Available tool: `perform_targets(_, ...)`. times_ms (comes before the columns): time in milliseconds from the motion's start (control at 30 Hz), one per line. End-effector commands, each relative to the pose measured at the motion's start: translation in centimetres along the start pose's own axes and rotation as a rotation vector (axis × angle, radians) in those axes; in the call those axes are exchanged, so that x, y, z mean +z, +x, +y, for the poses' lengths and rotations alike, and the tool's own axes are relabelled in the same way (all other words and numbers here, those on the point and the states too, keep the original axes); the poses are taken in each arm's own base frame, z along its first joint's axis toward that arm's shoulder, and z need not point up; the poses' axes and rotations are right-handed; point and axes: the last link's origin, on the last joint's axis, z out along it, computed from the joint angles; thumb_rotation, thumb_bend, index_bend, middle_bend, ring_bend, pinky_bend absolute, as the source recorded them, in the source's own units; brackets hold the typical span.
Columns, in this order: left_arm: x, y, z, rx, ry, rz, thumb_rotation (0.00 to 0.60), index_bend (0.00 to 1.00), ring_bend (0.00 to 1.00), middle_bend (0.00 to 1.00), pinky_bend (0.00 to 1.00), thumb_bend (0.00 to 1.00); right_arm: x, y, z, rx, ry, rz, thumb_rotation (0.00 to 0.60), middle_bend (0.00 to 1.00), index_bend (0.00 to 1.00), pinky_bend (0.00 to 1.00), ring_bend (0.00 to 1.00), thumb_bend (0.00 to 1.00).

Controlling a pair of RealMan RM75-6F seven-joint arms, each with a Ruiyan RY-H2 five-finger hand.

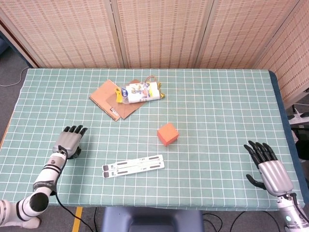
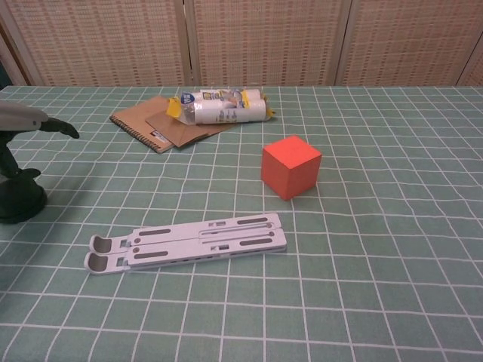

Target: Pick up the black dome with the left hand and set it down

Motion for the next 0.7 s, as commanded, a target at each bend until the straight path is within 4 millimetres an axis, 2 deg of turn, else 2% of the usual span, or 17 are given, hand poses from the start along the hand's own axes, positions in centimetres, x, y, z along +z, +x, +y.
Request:
perform_targets(33, 1.7, 0.7, 1.6, 0.087, 0.015, -0.059, 0.6, 0.0, 0.0, 0.0, 0.09, 0.44, 0.0, 0.0, 0.0, 0.008, 0.004, -0.002, 0.6, 0.0, 0.0, 0.0, 0.0, 0.18)
perform_targets(367, 3.6, 0.6, 1.3, 0.021, 0.04, -0.196, 0.6, 0.0, 0.0, 0.0, 0.15, 0.44, 0.4, -0.4, -0.1, -0.012, -0.002, -0.019, 0.6, 0.0, 0.0, 0.0, 0.0, 0.18)
perform_targets(700, 3.7, 0.8, 1.1, 0.031, 0.073, -0.227, 0.6, 0.0, 0.0, 0.0, 0.15, 0.44, 0.4, -0.2, -0.1, -0.001, 0.004, -0.02, 0.6, 0.0, 0.0, 0.0, 0.0, 0.18)
